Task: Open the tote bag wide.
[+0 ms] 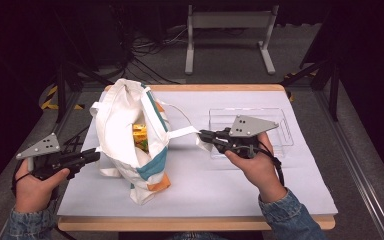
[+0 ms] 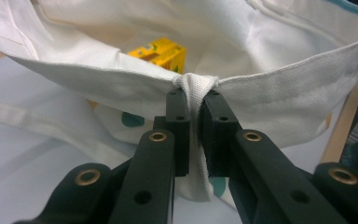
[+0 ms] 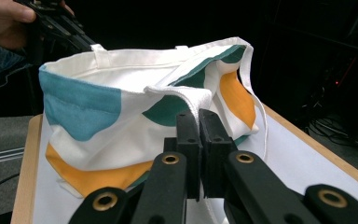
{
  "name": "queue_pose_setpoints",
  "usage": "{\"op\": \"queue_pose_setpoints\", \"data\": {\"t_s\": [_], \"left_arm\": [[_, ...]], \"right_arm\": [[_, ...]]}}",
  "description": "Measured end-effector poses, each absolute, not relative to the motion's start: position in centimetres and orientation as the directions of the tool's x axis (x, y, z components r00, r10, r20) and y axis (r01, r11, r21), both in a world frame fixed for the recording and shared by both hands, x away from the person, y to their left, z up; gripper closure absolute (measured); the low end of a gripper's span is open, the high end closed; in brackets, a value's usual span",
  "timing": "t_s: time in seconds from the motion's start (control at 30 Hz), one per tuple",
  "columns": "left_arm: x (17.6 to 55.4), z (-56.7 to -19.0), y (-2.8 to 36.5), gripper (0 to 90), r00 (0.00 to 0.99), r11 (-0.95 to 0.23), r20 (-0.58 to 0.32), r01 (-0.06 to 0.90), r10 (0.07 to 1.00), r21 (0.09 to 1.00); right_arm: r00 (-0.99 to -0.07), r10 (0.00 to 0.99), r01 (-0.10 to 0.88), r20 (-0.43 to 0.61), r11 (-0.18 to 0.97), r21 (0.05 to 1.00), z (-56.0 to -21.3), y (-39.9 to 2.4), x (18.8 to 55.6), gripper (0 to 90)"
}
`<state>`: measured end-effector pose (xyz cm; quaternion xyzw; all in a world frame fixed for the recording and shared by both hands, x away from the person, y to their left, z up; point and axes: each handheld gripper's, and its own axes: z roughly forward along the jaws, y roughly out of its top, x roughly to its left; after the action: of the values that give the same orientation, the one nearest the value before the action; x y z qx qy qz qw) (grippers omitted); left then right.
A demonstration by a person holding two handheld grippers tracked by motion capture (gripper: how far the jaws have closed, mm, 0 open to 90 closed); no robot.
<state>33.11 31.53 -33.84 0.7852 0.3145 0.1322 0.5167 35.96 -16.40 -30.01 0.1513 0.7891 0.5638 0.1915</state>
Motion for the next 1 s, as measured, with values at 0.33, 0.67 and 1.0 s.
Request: {"op": "queue_pose_setpoints", "data": {"t_s": [0.33,0.67,1.0], "left_arm": [[33.7,-33.3,31.7,82.5,0.775,-0.238,-0.123,0.335,0.619,0.912],[33.8,-33.2,31.6,82.5,0.783,-0.249,-0.117,0.33,0.611,0.91],[33.7,-33.2,31.7,82.5,0.792,-0.26,-0.111,0.324,0.6,0.91]], "right_arm": [[-0.863,0.489,0.049,-0.122,0.322,0.945,-30.1,-17.8,35.2,87.5],[-0.855,0.509,0.092,-0.102,0.342,0.935,-30.9,-19.5,34.4,87.5],[-0.857,0.51,0.142,-0.075,0.374,0.916,-32.6,-20.5,33.5,87.5]]}}
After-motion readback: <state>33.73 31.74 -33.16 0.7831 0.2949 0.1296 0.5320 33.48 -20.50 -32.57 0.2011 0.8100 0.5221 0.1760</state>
